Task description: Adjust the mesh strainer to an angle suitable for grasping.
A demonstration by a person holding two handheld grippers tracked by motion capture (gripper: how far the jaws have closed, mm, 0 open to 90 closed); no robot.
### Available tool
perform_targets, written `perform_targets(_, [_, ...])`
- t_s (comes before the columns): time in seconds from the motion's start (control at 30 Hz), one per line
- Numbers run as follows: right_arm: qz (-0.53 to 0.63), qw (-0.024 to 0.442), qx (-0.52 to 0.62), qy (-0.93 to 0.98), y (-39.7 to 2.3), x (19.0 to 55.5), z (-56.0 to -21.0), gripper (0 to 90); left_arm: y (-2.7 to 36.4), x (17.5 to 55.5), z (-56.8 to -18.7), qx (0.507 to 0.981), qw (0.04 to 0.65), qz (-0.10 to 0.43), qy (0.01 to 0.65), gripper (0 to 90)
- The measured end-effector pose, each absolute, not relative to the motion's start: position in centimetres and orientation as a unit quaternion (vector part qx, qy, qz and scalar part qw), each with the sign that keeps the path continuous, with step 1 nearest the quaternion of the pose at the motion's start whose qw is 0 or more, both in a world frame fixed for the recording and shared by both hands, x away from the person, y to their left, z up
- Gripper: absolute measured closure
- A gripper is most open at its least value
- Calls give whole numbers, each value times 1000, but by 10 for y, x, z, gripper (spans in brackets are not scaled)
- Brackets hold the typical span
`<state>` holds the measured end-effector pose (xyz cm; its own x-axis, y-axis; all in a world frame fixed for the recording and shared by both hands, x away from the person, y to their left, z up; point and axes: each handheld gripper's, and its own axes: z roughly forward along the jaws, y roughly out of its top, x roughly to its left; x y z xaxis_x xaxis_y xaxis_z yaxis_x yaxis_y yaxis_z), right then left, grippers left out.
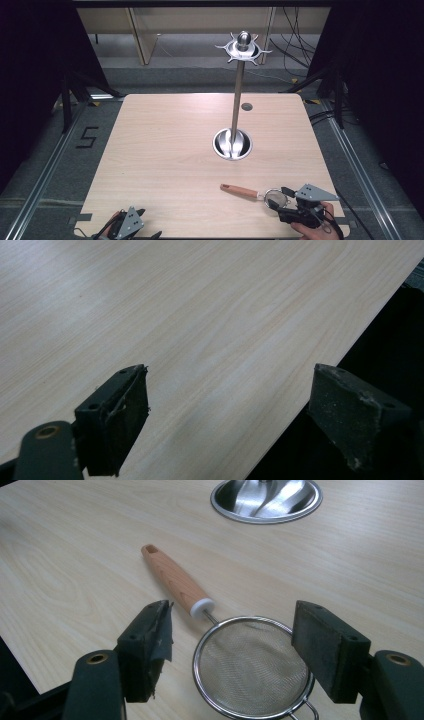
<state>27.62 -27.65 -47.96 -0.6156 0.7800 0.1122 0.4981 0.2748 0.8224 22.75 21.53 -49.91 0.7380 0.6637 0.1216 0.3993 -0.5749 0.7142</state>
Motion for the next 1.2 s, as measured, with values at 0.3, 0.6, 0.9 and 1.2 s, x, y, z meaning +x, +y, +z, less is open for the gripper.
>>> perform_targets(0.3, [444,163,396,787,-274,276,-480,327,215,226,-500,865,344,183,316,155])
perform_targets(0.6, [442,149,401,788,-271,275,-479,325,215,227,-501,863,349,187,314,155])
perform_targets(0.9, [437,146,382,801,-267,277,-478,322,216,229,-499,870,341,193,298,155])
perform_targets(1.2, [411,165,347,827,-251,280,-471,320,214,228,-503,857,356,185,323,155])
